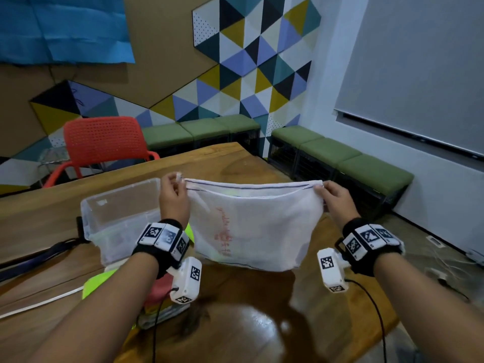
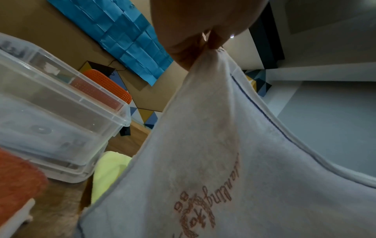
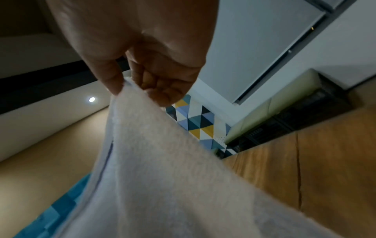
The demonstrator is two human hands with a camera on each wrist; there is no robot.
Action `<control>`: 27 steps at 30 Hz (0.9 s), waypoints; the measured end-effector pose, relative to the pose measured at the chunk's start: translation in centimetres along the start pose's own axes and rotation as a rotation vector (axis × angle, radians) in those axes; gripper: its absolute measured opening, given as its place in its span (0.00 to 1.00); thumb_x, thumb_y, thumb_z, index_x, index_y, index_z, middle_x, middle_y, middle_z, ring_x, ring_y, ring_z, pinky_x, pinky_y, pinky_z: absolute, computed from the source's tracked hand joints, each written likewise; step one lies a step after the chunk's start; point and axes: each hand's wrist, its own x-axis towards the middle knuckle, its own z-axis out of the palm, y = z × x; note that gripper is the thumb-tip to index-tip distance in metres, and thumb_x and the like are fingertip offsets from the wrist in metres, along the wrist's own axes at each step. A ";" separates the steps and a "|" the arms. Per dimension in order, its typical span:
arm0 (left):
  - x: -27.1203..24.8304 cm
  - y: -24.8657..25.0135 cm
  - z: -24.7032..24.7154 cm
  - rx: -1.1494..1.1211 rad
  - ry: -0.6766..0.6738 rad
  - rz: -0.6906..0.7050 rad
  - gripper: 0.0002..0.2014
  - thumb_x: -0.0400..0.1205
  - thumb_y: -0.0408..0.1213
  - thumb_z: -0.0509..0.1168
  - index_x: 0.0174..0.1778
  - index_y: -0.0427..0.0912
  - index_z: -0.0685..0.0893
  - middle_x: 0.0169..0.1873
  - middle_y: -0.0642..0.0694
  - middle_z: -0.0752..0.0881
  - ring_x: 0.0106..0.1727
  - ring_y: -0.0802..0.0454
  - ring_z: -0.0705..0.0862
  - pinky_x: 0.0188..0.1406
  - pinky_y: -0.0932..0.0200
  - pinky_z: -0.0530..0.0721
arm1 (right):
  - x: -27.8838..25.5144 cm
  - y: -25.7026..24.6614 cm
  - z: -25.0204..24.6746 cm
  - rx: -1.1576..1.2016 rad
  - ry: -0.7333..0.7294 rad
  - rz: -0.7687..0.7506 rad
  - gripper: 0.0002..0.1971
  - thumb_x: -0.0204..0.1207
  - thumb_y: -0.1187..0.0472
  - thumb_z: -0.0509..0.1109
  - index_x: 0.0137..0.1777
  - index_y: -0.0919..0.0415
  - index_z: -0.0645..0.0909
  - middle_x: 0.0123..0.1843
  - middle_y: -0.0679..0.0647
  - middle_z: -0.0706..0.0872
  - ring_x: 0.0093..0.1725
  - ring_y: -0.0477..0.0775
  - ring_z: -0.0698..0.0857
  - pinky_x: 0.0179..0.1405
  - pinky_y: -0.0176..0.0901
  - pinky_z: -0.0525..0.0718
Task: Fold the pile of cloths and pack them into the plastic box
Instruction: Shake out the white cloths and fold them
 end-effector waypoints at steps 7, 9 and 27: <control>0.5 -0.7 2.3 0.139 -0.087 -0.121 0.10 0.87 0.33 0.47 0.52 0.42 0.74 0.32 0.47 0.72 0.31 0.49 0.70 0.28 0.56 0.62 | 0.9 1.1 0.2 -0.151 0.175 0.135 0.08 0.80 0.64 0.65 0.49 0.67 0.84 0.41 0.57 0.83 0.44 0.53 0.79 0.28 0.18 0.73; 0.3 -1.4 2.7 0.153 -0.144 -0.173 0.11 0.86 0.33 0.47 0.48 0.44 0.74 0.30 0.47 0.71 0.29 0.49 0.69 0.28 0.58 0.64 | 0.7 2.1 0.0 -0.196 0.145 0.118 0.11 0.79 0.67 0.65 0.59 0.70 0.82 0.52 0.60 0.83 0.52 0.55 0.80 0.47 0.29 0.78; -0.9 -4.1 3.6 0.199 -0.388 -0.316 0.28 0.63 0.41 0.75 0.58 0.28 0.85 0.54 0.30 0.87 0.55 0.38 0.86 0.59 0.45 0.81 | -2.5 3.9 1.7 -0.325 -0.237 0.360 0.13 0.79 0.68 0.65 0.33 0.56 0.72 0.27 0.53 0.75 0.20 0.45 0.72 0.12 0.30 0.67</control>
